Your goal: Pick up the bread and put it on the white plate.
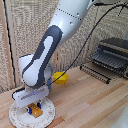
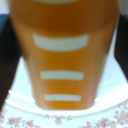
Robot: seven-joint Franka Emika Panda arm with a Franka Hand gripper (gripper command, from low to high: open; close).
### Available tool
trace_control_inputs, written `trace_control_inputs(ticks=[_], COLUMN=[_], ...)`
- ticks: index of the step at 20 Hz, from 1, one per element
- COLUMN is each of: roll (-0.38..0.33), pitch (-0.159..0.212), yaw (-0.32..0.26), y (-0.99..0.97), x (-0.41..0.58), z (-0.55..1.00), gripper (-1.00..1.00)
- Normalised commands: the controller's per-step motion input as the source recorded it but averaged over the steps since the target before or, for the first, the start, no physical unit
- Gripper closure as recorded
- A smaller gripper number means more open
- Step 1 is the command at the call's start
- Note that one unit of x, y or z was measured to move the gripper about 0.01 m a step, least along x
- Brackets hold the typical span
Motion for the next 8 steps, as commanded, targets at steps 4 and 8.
trace_control_inputs(ticks=[4, 8], roll=[0.023, 0.036], pitch=[0.024, 0.015], yaw=[-0.104, -0.056], y=[-0.02, -0.02], x=[0.046, 0.054], z=[0.61, 0.85], gripper=[-1.0, -1.0])
